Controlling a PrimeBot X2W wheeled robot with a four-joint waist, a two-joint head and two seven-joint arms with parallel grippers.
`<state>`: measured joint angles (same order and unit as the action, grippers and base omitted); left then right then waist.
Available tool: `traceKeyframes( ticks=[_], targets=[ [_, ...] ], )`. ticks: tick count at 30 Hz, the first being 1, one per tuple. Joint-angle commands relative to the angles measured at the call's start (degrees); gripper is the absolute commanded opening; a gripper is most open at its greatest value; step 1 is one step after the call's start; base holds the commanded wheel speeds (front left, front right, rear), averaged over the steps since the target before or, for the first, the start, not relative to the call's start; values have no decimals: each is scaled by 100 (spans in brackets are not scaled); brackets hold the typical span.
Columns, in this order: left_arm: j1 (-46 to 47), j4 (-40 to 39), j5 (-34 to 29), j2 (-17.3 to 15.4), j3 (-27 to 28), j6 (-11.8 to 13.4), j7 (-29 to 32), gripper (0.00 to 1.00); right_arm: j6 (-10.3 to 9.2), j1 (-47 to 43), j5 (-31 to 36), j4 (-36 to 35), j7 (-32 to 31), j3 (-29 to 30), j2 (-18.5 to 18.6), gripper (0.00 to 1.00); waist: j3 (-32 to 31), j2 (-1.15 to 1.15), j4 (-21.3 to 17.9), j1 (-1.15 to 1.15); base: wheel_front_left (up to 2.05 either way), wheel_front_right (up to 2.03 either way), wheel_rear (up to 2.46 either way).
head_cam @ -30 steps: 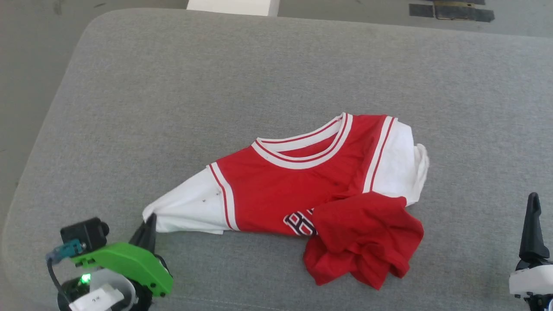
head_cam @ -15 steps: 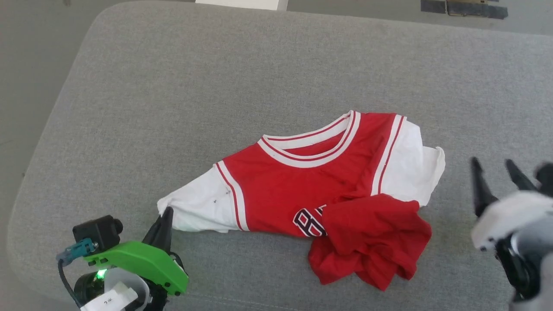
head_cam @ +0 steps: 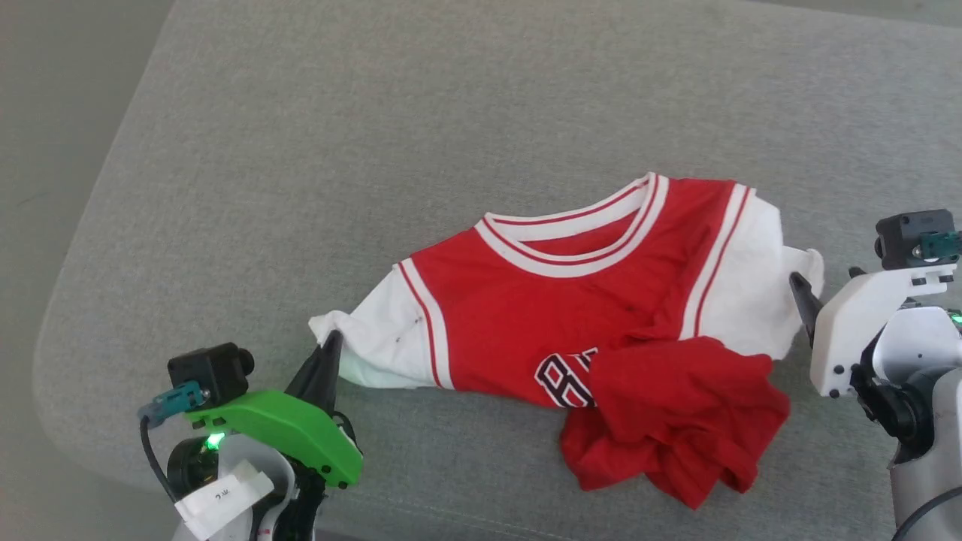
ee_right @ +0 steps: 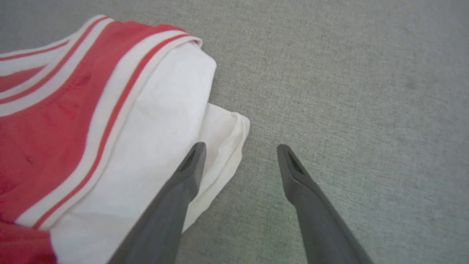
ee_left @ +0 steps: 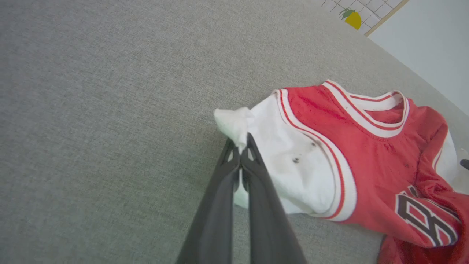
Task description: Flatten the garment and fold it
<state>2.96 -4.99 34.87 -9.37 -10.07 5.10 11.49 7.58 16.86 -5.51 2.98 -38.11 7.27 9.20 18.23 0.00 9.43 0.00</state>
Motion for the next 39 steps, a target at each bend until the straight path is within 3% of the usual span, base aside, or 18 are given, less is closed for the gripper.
traceKeyframes(
  ticks=[1,4,5,7,14,24,33,39],
  targets=[
    [105,25,12,18,-10,-34,-37,0,-9,90,81,61,-37,17,29,100,139,0,144,0,0,0,0],
    [184,90,24,59,-54,-49,-72,0,-9,71,65,245,-302,60,-40,100,270,0,274,0,0,0,0],
    [194,102,31,64,-56,-51,-79,0,-9,66,23,266,-374,28,-43,80,289,0,289,0,0,0,0],
    [204,126,44,68,-56,-53,-88,0,-9,56,-38,295,-495,-55,-15,0,308,0,301,0,0,0,0],
    [245,232,111,62,-39,-95,-129,0,-9,44,-76,340,-473,77,-31,0,151,0,233,0,0,0,0],
    [1128,664,-247,78,-259,-254,-476,0,-9,361,-228,426,1130,439,-378,0,-713,0,-237,0,0,0,0],
    [3078,1060,-574,-231,-514,-608,97,0,-9,1788,-223,524,1852,138,-281,0,-1172,0,-641,0,0,0,0],
    [4662,1557,-570,-337,-354,-594,560,0,-9,3331,-96,929,1862,-345,-95,0,-1181,0,-887,0,0,0,0]
  ],
)
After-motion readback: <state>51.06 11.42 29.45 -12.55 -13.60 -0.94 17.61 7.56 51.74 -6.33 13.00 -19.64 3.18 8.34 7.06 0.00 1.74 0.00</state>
